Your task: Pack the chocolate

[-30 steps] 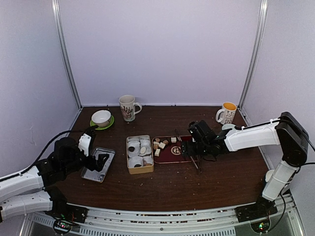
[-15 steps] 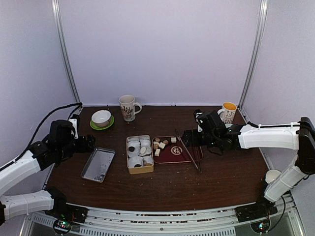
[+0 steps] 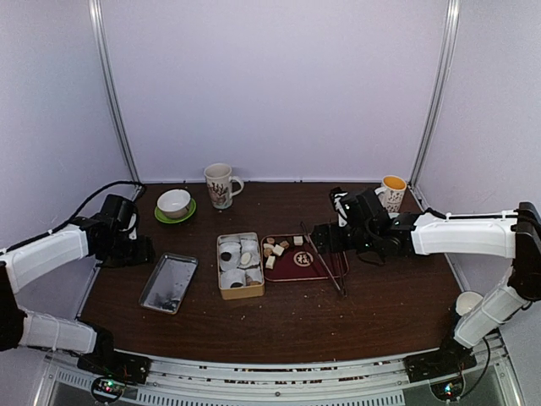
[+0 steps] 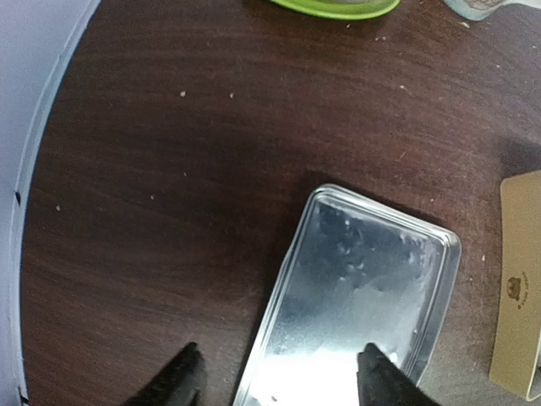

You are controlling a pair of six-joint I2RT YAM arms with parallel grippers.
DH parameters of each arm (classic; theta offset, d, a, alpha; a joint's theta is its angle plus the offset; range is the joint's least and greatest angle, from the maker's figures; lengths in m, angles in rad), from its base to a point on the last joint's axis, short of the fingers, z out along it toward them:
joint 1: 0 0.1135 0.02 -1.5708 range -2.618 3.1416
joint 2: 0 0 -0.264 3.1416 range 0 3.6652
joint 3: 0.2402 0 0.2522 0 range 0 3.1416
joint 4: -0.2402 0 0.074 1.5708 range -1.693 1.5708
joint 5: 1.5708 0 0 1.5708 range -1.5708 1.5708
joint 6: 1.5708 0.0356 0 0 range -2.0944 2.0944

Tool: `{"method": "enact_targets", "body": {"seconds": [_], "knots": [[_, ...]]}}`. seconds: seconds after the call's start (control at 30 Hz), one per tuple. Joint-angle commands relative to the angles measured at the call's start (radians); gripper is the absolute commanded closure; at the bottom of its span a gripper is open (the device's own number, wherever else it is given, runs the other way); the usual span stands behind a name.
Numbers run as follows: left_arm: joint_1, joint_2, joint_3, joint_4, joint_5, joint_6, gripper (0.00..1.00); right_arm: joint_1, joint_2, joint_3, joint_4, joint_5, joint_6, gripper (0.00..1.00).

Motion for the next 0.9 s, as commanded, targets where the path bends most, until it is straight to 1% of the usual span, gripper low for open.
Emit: {"method": "enact_targets", "body": {"seconds": [0.0,0.07,0.1,0.33,0.47,0.53,0.67,0.77,0.8,0.83,0.87], "knots": [[0.013,0.124,0.081,-0.046,0.050,0.031,0.47,-0.008,-0.037,0.020,0.001,-0.027,-0.011,0.01],[0.013,0.176,0.107,-0.060,0.059,0.041,0.55,-0.009,-0.044,0.013,0.005,-0.029,-0.011,0.01],[0.013,0.199,0.115,-0.064,0.060,0.044,0.56,-0.009,-0.046,0.012,0.005,-0.031,-0.010,0.01],[0.017,0.303,0.116,-0.078,0.052,0.034,0.56,-0.010,-0.071,-0.021,0.018,-0.044,-0.001,0.01],[0.031,0.342,0.109,-0.074,0.078,0.026,0.57,-0.011,-0.081,-0.032,0.022,-0.050,0.000,0.01],[0.042,0.363,0.109,-0.070,0.089,0.024,0.62,-0.011,-0.084,-0.034,0.020,-0.052,-0.002,0.01],[0.062,0.398,0.105,-0.057,0.116,0.021,0.63,-0.012,-0.091,-0.039,0.019,-0.054,-0.005,0.01],[0.079,0.427,0.103,-0.038,0.167,0.026,0.64,-0.015,-0.097,-0.042,0.019,-0.057,-0.005,0.01],[0.081,0.430,0.106,-0.038,0.172,0.026,0.66,-0.014,-0.099,-0.043,0.018,-0.057,-0.005,0.01],[0.085,0.431,0.107,-0.037,0.175,0.027,0.72,-0.015,-0.100,-0.043,0.018,-0.058,-0.005,0.01],[0.088,0.432,0.109,-0.038,0.176,0.028,0.75,-0.014,-0.103,-0.045,0.016,-0.058,-0.005,0.01]]}}
